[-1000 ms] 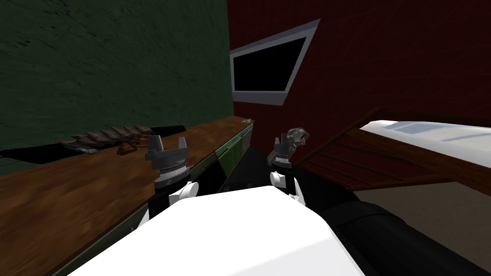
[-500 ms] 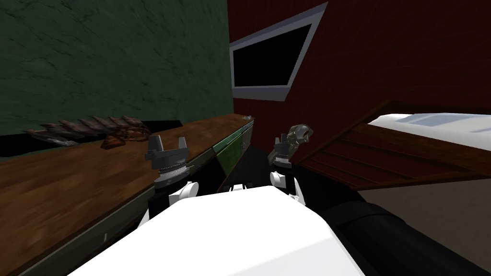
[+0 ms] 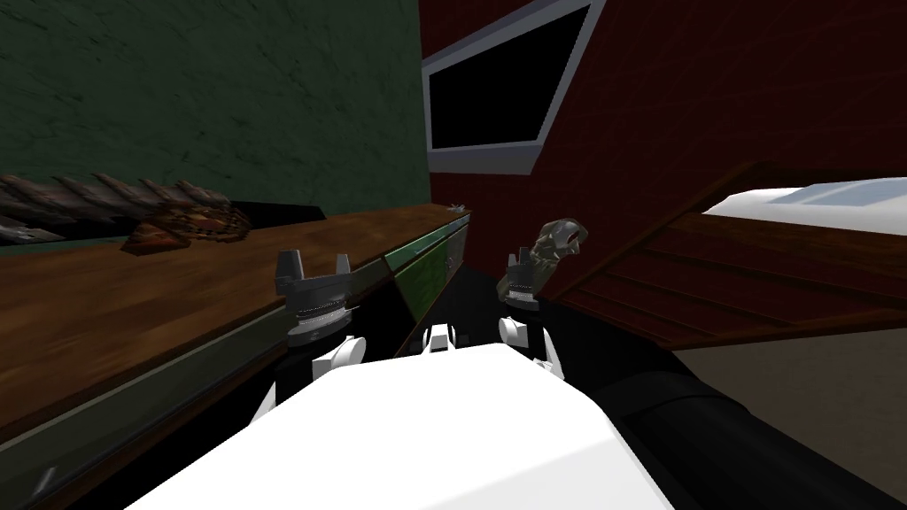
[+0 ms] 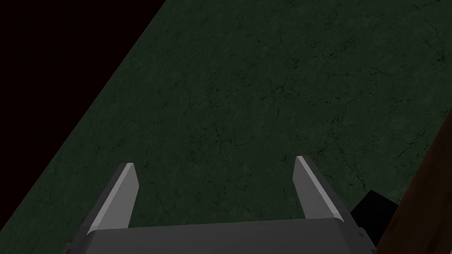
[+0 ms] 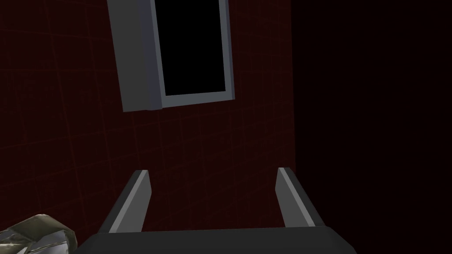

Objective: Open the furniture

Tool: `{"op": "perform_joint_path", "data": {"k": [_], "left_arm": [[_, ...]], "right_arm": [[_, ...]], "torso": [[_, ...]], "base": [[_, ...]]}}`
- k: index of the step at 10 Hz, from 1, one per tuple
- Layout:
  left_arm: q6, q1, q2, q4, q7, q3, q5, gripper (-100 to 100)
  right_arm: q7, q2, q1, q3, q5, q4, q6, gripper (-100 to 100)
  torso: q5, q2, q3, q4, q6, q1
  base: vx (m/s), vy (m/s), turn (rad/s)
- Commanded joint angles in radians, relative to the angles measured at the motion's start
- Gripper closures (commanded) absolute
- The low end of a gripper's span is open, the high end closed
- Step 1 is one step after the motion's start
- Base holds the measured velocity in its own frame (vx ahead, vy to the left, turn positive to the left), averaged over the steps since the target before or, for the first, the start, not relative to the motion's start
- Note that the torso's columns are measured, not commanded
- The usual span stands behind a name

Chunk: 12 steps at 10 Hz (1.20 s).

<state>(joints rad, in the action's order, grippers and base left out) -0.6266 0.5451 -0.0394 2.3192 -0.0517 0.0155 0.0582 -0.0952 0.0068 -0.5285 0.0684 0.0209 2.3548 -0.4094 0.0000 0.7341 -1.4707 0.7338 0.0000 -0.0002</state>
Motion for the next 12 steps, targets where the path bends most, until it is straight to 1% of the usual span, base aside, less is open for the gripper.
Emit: {"op": "perform_joint_path", "data": {"k": [1, 2, 3, 4, 5, 7, 12], "left_arm": [[0.008, -0.008, -0.051, -0.019, 0.002, -0.002, -0.004, -100], [0.014, -0.016, -0.075, -0.042, 0.005, -0.005, -0.01, -100], [0.021, -0.024, -0.089, -0.066, 0.008, -0.009, -0.015, -100], [0.027, -0.032, -0.093, -0.09, 0.011, -0.013, -0.021, -100], [0.03, -0.036, -0.094, -0.102, 0.012, -0.014, -0.024, -100], [0.042, -0.052, -0.084, -0.147, 0.017, -0.021, -0.034, -100], [0.061, -0.078, -0.073, -0.221, 0.026, -0.032, -0.051, -100]], "right_arm": [[0.0, 0.0, 0.0, 0.0, 0.0, 0.0, 0.0, 0], [0.0, 0.0, 0.0, 0.0, 0.0, 0.0, 0.0, 0], [0.0, 0.0, 0.0, 0.0, 0.0, 0.0, 0.0, 0], [0.0, 0.0, 0.0, 0.0, 0.0, 0.0, 0.0, 0], [0.0, 0.0, 0.0, 0.0, 0.0, 0.0, 0.0, 0], [0.0, 0.0, 0.0, 0.0, 0.0, 0.0, 0.0, 0], [0.0, 0.0, 0.0, 0.0, 0.0, 0.0, 0.0, 0]], "torso": [[0.0, 0.002, -0.005, 0.003, 0.0, 0.0], [0.0, 0.003, -0.005, 0.004, 0.0, 0.0], [0.0, 0.003, -0.006, 0.004, 0.0, -0.001], [0.0, 0.002, -0.006, 0.003, 0.0, -0.001], [0.0, 0.001, -0.007, 0.003, 0.001, 0.0], [0.002, -0.003, -0.009, 0.001, 0.002, 0.003], [0.002, -0.008, -0.013, -0.001, 0.002, 0.004]], "base": [[0.012, -0.016, -0.023], [0.027, -0.03, -0.044], [0.039, -0.042, -0.054], [0.035, -0.045, -0.064], [0.033, -0.034, -0.033], [0.025, -0.034, -0.046], [0.027, -0.027, -0.038]]}}
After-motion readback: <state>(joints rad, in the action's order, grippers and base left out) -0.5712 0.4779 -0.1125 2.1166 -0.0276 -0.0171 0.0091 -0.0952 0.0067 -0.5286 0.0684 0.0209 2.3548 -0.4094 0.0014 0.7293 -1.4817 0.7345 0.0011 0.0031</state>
